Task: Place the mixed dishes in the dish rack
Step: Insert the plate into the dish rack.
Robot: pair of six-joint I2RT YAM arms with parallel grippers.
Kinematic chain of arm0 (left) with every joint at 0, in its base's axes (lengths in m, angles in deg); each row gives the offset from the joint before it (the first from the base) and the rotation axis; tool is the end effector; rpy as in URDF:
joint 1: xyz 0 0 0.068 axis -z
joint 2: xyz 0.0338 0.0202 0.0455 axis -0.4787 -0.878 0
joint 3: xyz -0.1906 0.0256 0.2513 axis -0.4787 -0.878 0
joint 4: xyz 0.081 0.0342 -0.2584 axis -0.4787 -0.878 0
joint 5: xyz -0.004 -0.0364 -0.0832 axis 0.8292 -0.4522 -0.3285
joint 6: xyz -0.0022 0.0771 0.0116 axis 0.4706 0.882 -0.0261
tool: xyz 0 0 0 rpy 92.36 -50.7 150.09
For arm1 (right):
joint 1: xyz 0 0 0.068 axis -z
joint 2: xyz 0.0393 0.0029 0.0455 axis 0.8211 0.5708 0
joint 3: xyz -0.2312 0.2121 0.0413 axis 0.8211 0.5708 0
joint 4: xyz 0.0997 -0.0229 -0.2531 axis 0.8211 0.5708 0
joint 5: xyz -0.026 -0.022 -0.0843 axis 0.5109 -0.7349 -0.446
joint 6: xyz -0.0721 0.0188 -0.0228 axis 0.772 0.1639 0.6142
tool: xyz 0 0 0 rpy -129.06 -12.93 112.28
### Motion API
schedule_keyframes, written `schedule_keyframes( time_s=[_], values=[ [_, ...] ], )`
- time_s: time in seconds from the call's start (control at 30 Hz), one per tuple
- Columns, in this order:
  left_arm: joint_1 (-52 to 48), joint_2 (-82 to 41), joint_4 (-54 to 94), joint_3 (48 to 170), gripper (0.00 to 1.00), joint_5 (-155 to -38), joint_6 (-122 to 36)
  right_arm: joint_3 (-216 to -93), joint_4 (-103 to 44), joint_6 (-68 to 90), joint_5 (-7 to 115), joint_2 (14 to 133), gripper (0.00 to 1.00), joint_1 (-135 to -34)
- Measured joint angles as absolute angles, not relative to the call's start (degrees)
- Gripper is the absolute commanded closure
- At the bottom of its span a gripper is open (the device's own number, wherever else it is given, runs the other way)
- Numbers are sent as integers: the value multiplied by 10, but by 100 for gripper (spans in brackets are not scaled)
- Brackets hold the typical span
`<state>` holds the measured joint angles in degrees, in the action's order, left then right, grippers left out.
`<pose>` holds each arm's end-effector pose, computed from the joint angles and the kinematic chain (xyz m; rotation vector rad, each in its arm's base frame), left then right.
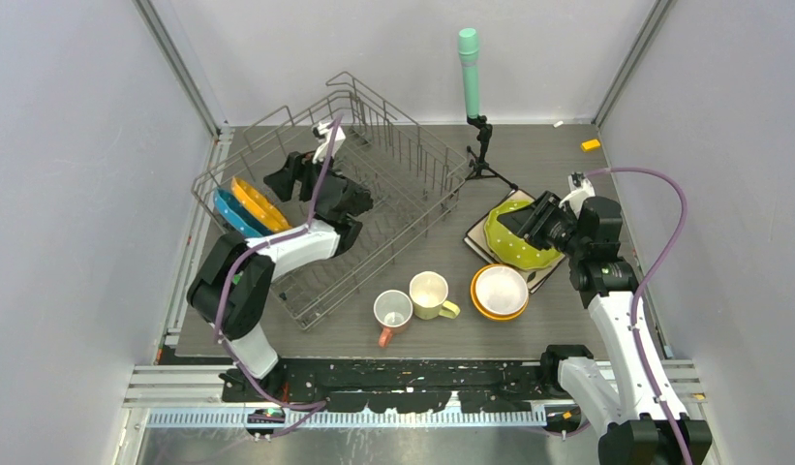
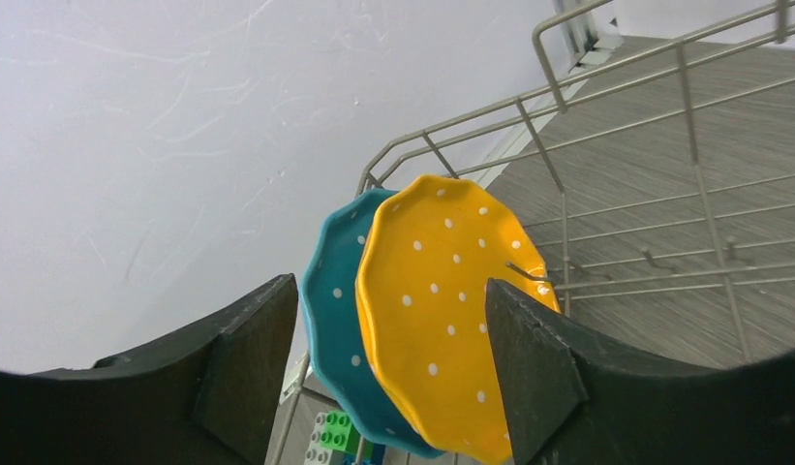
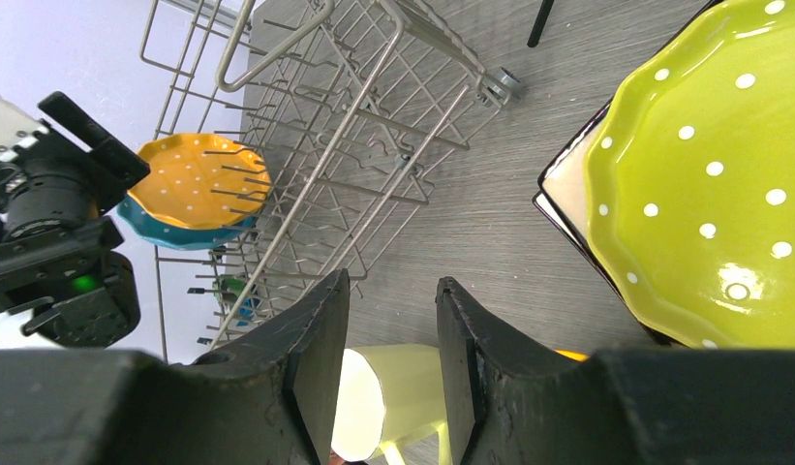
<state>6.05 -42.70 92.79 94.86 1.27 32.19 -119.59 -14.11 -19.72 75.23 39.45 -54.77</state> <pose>0.3311 -0.1477 0.3481 -0.3954 1.6381 1.1209 0.1951 0.0304 0.3210 0.3282 1.9944 0.9076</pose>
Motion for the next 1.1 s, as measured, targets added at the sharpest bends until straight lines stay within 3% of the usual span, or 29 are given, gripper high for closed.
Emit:
schedule_keyframes(
  time_s=[0.4, 0.77, 0.83, 0.93, 1.0, 1.1],
  values=[
    [249, -404, 929, 1054, 9, 13, 484, -1196, -141, -197, 752, 385, 56, -548],
    [433, -349, 920, 1087, 7, 1, 548, -1196, -141, -201, 753, 370, 56, -548],
    [467, -311, 874, 1069, 8, -10, 500, -1196, -141, -204, 753, 368, 56, -548],
    [505, -206, 589, 1052, 14, -76, 262, -1196, -141, -213, 755, 362, 56, -548],
    [473, -132, 354, 1073, 14, -203, 27, -1196, -141, -217, 755, 353, 56, -548],
    [395, -27, 203, 1048, 8, -305, -171, -1196, -133, -220, 754, 335, 56, -548]
  ],
)
